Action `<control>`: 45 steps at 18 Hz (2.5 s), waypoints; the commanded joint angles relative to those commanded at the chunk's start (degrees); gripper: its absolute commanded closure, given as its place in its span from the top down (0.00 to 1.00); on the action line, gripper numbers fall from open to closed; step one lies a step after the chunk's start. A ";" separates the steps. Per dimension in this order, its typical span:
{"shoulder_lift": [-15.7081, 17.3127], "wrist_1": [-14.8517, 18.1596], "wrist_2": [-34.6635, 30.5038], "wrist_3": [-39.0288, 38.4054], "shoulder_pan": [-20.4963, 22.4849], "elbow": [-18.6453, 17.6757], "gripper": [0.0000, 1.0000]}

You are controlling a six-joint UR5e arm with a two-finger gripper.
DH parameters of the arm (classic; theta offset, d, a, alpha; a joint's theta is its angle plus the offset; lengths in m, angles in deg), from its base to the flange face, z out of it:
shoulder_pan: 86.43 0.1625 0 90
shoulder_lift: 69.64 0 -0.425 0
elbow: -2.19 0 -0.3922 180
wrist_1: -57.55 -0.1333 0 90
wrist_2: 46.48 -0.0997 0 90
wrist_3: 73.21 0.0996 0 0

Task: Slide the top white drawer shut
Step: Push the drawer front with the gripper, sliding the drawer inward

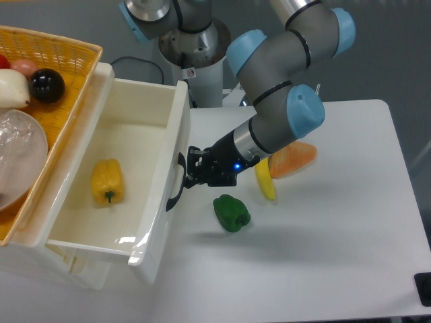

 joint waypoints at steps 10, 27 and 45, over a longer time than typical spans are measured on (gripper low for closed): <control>0.18 0.00 0.09 -1.06 -1.41 0.00 0.00; 1.85 -0.09 0.35 -2.64 -3.69 -2.02 0.00; 1.85 -0.70 1.41 -4.13 -6.24 -2.20 0.00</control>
